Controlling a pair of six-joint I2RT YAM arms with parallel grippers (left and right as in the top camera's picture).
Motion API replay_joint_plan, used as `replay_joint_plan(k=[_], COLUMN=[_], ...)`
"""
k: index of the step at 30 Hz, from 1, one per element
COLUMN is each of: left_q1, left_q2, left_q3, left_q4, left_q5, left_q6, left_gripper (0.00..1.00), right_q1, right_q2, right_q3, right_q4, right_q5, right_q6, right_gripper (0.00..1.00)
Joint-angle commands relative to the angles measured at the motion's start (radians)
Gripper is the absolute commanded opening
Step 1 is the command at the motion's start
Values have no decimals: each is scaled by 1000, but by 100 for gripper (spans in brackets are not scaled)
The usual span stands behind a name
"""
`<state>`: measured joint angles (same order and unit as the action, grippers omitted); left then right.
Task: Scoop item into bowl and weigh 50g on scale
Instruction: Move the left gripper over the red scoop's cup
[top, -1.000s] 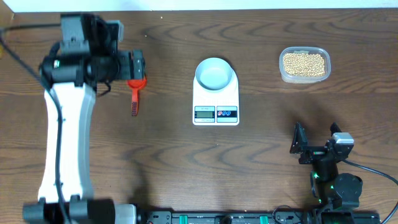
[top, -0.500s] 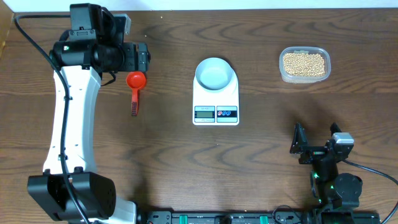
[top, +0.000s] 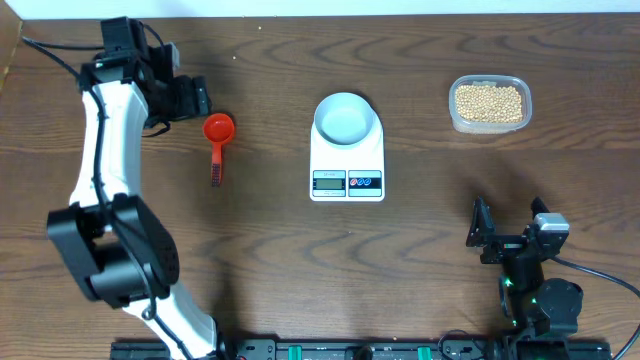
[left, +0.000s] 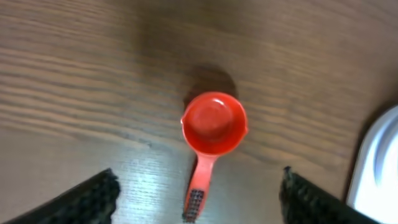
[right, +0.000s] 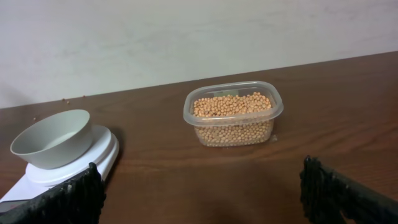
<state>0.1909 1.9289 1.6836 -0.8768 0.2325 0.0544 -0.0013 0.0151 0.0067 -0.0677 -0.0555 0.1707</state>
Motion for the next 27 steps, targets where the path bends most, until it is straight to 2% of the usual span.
replay_joint_plan(k=[1, 6, 11, 16, 27], left_q1=[-5, -5, -5, -6, -7], left_q2=[44, 108, 159, 204, 247], left_q3=[14, 14, 14, 14, 1], left_q4=[14, 27, 47, 84, 166], left_q5=[-5, -5, -5, -5, -5], left_q6=[1, 26, 36, 39, 39], left_gripper=[74, 66, 50, 26, 24], right_q1=[2, 2, 2, 2, 2], right_q2=[-2, -2, -2, -2, -2], right_q3=[0, 0, 0, 0, 0], right_q4=[-4, -4, -4, -4, -4], right_q5=[1, 1, 1, 1, 1], right_q6=[-15, -15, -15, -15, -15], right_gripper=[99, 99, 99, 99, 99])
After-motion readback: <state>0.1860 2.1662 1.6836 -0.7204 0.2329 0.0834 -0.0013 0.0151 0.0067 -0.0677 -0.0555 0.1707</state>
